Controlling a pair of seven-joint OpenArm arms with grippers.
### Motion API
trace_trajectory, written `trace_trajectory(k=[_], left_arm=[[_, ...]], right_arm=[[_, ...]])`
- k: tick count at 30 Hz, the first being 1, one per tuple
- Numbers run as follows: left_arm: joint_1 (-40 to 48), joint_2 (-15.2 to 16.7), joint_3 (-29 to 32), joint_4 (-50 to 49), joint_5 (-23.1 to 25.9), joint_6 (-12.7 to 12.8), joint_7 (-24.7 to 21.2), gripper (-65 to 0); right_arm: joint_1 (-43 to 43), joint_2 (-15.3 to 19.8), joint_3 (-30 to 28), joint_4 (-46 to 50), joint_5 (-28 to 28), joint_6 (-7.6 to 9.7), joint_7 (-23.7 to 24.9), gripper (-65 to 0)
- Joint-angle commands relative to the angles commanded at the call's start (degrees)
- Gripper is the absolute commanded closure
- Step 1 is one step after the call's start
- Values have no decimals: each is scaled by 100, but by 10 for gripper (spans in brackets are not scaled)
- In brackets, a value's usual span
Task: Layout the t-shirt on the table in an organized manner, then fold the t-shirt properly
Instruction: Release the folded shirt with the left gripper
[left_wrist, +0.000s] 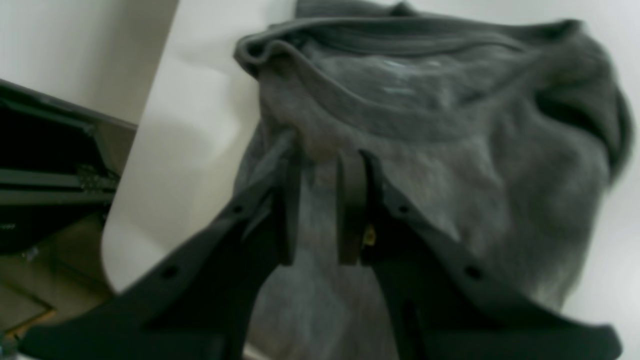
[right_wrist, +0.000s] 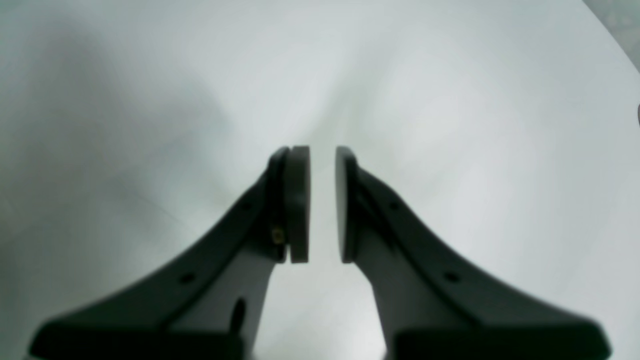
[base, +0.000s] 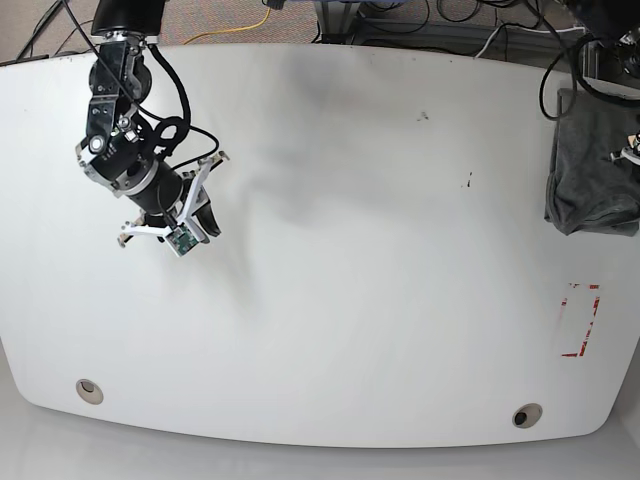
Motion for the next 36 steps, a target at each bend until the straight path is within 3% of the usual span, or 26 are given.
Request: trace_trajectory(k=[5, 13, 17, 23, 29, 33, 36], left_arm=[[-88, 0, 448, -325, 35, 9, 0, -114], [-475, -53, 484, -1398, 185, 9, -88, -114], [-492, -237, 484, -1855, 343, 9, -782, -114], [-580, -343, 484, -1767, 316, -9, -835, -114], [-624, -343, 457, -1380, 334, -484, -782, -114], [-624, -316, 440, -879, 316, -712, -343, -114], [-615, -273, 369, -387, 316, -734, -88, -114]], right_arm=[[0, 0, 0, 0, 0, 0, 0, -81], [0, 9, 26, 0, 0, 0, 0, -81], [-9, 9, 26, 0, 0, 84, 0, -81], [-18, 18, 26, 0, -9, 84, 0, -81], [-18, 26, 26, 0, -9, 84, 0, -81], [-18, 26, 26, 0, -9, 84, 0, -81], [-18, 35, 26, 9, -9, 84, 0, -81]])
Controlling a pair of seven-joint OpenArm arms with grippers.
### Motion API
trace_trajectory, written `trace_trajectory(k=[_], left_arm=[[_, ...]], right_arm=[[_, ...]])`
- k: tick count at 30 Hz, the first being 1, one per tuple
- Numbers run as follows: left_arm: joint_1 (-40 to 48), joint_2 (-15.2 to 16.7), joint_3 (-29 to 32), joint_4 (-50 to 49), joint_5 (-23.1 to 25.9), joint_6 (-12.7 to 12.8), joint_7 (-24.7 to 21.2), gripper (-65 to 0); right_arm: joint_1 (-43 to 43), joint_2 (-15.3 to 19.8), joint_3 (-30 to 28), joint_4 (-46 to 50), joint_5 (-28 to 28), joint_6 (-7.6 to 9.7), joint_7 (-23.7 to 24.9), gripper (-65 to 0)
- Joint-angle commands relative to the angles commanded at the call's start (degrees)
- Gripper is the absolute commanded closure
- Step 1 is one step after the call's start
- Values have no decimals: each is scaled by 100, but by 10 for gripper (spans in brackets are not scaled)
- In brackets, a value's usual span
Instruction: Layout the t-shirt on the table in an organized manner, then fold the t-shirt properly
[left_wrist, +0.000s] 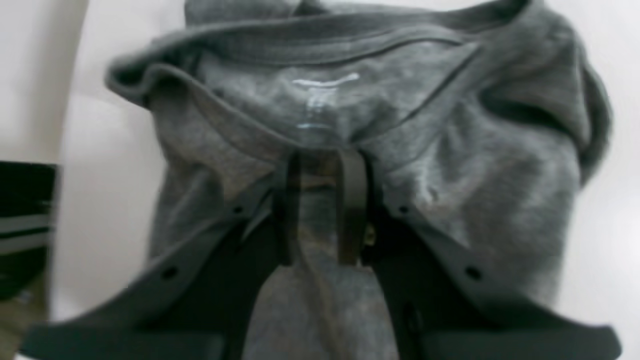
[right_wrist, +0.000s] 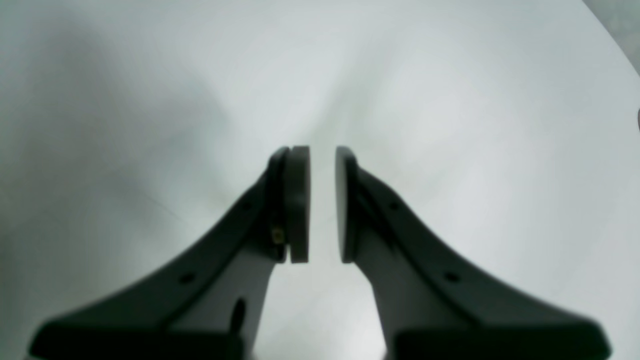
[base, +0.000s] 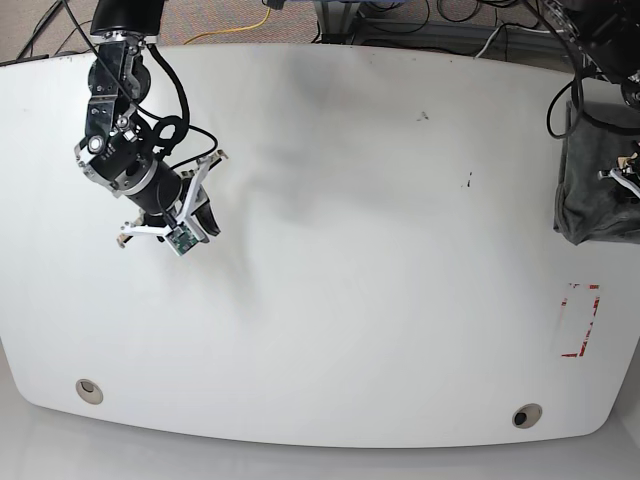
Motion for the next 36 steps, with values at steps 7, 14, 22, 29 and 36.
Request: trace_trajectory(k=[7, 14, 22, 29, 36], left_arm=[[545, 985, 0, 1820, 44, 0, 404, -114], [1248, 1978, 941, 2840, 747, 0, -659, -114], [1934, 2655, 1969, 2840, 1635, 743, -2637, -114], [2866, 2673, 3068, 2857, 2092, 1851, -3771, -114], [4167, 2673, 3385, 3262, 2251, 1921, -4079, -114]], right_arm=[[-193, -123, -316, 44, -35, 0, 88, -81], [-633, -818, -774, -510, -1292, -101, 1538, -81], [-826, -1116, -782, -1591, -2374, -681, 3341, -81], [-1345, -730, -818, -2127, -2400, -2000, 4818, -81], [-2444, -633, -624, -1327, -2374, -2114, 4879, -84]])
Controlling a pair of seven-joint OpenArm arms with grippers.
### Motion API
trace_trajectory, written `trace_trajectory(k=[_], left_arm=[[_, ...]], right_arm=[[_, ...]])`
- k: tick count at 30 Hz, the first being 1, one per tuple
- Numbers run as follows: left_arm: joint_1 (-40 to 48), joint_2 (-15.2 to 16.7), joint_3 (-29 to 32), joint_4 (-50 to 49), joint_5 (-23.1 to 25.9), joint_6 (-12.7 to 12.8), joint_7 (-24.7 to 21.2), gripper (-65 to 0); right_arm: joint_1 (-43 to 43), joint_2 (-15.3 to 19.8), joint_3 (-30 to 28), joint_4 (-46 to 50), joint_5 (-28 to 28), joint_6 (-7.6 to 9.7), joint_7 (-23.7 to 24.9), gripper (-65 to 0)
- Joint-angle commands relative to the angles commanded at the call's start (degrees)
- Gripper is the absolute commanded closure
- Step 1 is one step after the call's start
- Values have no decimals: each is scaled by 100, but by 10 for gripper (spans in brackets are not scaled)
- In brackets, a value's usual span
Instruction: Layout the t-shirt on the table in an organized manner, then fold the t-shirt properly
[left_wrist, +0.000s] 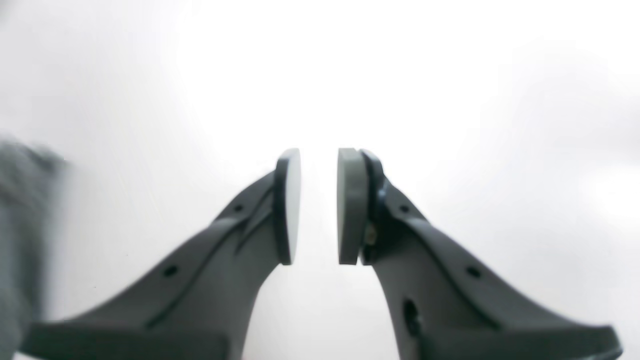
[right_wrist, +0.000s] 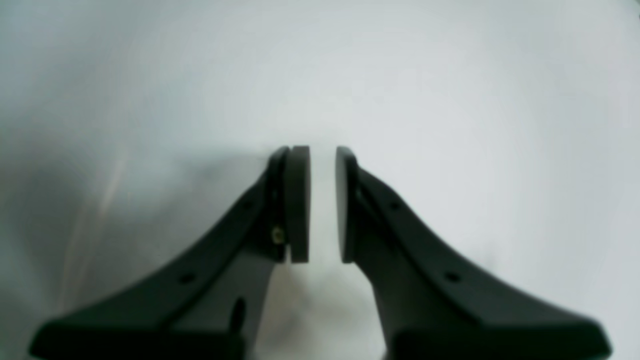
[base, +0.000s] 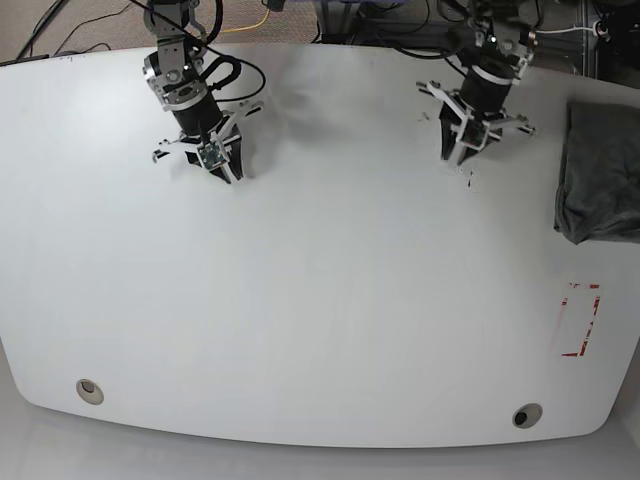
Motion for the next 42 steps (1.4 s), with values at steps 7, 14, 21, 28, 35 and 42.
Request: trace_trajectory(k=[7, 14, 21, 28, 35, 42], left_arm=[[1116, 0, 88, 440, -18, 0, -9, -111], [1978, 0, 88, 475, -18, 0, -18, -111], [2699, -97, 79, 466, -18, 0, 9, -111], [3191, -97, -158, 387, 0, 0, 26, -111], [2954, -149, -167, -536, 0, 0, 501, -111], [1978, -290, -149, -2198, 0, 0, 501, -111]], right_arm=[[-1389, 0, 220, 967, 18, 18, -167, -81], [-2611, -9, 246, 1187, 299, 0, -132, -81], [-3657, 0, 527, 1196, 949, 0, -132, -81], [-4589, -9, 527, 1116, 1125, 0, -167, -79], [-4571, -9, 510, -79, 1125, 35, -132, -79], [-3569, -62, 510, -1785, 1099, 413, -132, -79]])
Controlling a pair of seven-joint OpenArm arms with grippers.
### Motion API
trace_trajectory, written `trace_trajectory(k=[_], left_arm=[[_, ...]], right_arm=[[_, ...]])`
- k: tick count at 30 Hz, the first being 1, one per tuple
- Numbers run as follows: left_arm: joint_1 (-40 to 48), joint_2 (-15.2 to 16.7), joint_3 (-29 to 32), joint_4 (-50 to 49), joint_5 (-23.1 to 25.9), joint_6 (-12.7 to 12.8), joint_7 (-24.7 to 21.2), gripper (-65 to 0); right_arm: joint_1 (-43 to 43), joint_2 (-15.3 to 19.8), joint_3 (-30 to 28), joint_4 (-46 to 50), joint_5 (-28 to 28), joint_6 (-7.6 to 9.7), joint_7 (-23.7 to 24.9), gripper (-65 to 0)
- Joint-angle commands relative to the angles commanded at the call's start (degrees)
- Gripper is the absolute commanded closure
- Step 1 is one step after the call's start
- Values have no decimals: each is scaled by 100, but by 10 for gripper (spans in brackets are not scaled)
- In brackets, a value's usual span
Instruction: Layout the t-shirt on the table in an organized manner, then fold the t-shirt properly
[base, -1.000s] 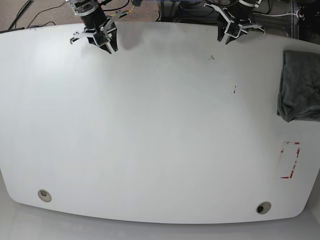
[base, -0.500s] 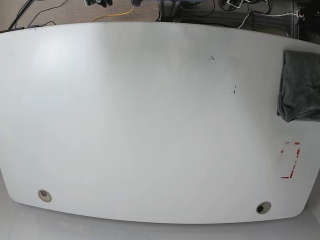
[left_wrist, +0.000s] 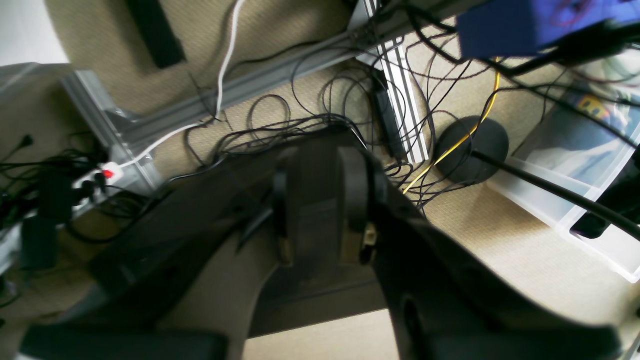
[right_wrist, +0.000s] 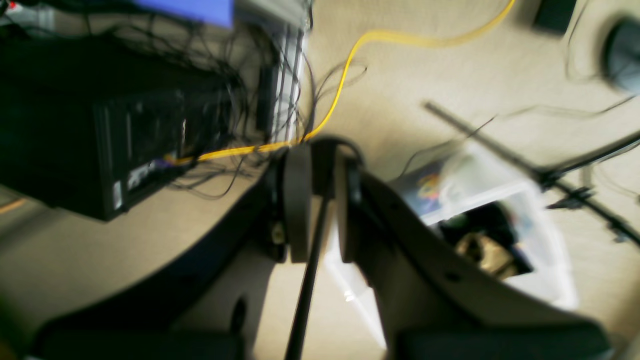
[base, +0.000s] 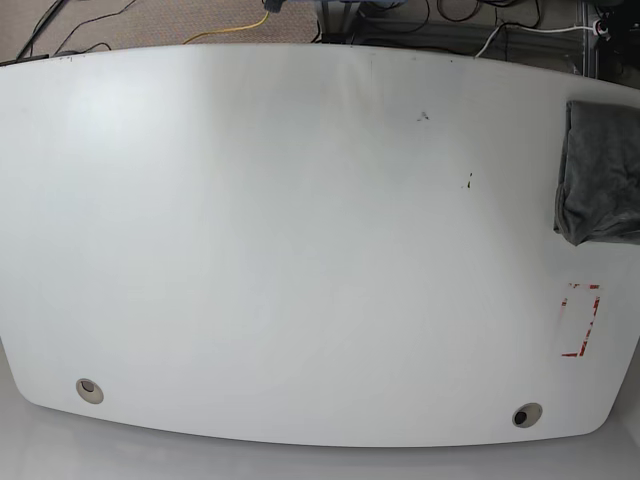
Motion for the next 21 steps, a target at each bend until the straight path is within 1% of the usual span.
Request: trace_trajectory(k=[4, 6, 12, 14, 18, 21], left_arm=[[-677, -18, 0, -1029, 9, 9, 0, -111], [-1046, -114, -9, -1556, 9, 9, 0, -111], [-1960, -299, 0, -2919, 0, 18, -9, -111], [-2224, -325, 0, -3279, 0, 18, -18, -111], [-2945, -334, 9, -4334, 9, 26, -18, -111], [-3341, -457, 9, -4958, 9, 35, -26, -113]], right_arm=[[651, -9, 0, -879, -35, 158, 0, -79], [932, 0, 0, -1275, -35, 202, 0, -79], [1802, 18, 0, -2444, -44, 202, 18, -79], [2004, 26, 0, -2743, -44, 202, 70, -79], [2558, 123, -9, -3560, -53, 202, 299, -79], [2998, 149, -9, -4158, -53, 202, 387, -79]])
